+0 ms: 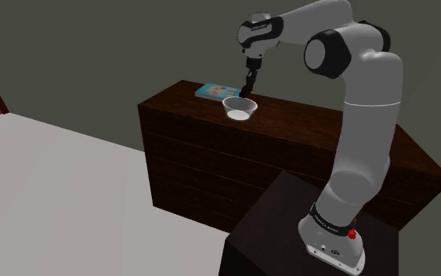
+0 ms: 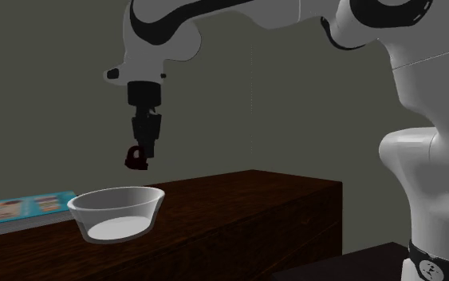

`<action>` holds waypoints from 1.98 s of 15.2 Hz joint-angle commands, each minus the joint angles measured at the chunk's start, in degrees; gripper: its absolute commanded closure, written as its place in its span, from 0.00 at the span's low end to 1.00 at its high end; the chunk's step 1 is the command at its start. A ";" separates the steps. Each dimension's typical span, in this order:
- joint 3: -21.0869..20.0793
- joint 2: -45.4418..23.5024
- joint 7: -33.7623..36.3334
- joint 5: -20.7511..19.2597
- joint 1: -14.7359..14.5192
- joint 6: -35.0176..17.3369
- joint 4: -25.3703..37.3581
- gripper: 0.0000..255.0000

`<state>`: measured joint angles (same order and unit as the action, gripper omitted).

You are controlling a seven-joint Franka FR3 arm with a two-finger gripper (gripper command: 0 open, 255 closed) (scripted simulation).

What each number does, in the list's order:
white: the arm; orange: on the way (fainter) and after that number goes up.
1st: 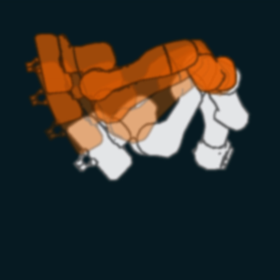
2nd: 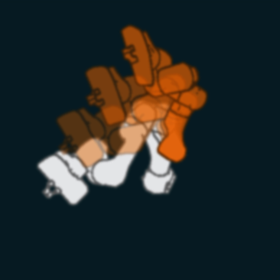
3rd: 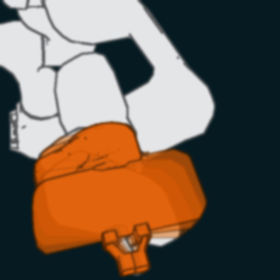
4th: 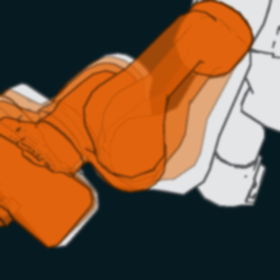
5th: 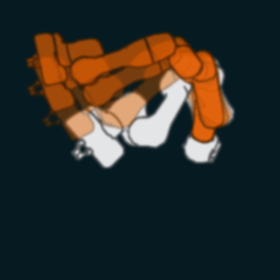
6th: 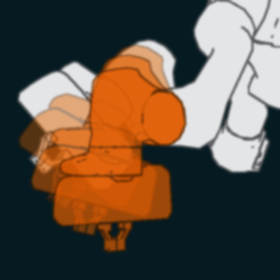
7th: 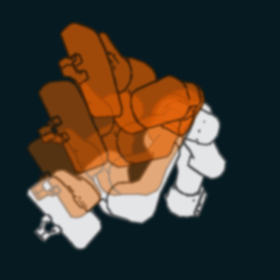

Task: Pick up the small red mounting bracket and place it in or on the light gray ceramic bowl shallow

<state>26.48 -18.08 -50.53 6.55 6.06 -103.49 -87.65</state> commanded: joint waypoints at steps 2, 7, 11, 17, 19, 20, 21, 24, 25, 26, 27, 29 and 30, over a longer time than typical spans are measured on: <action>-0.84 -8.54 -0.36 3.20 2.39 4.63 12.61 1.00; -2.10 -16.88 0.21 5.64 5.04 8.34 24.49 1.00; -2.11 -16.51 0.05 5.59 4.42 5.01 20.72 1.00; -2.23 -16.57 -0.21 5.74 3.80 0.42 16.09 1.00; -2.29 -16.73 -0.31 5.84 3.65 -1.02 14.76 1.00; -2.33 -16.83 -0.36 5.90 3.59 -1.73 14.14 1.00; -2.33 -16.82 -0.36 5.90 3.58 -1.73 14.13 1.00; -2.33 -16.83 -0.36 5.90 3.59 -1.73 14.14 1.00; -2.33 -16.83 -0.36 5.90 3.59 -1.73 14.14 1.00; -2.33 -16.83 -0.36 5.90 3.59 -1.73 14.14 1.00; -2.33 -16.83 -0.36 5.90 3.59 -1.73 14.14 1.00; -2.33 -16.82 -0.36 5.90 3.59 -1.73 14.14 0.00; -2.33 -16.82 -0.36 5.90 3.59 -1.73 14.14 0.00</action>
<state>24.15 -34.90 -50.89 12.45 9.65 -105.22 -73.51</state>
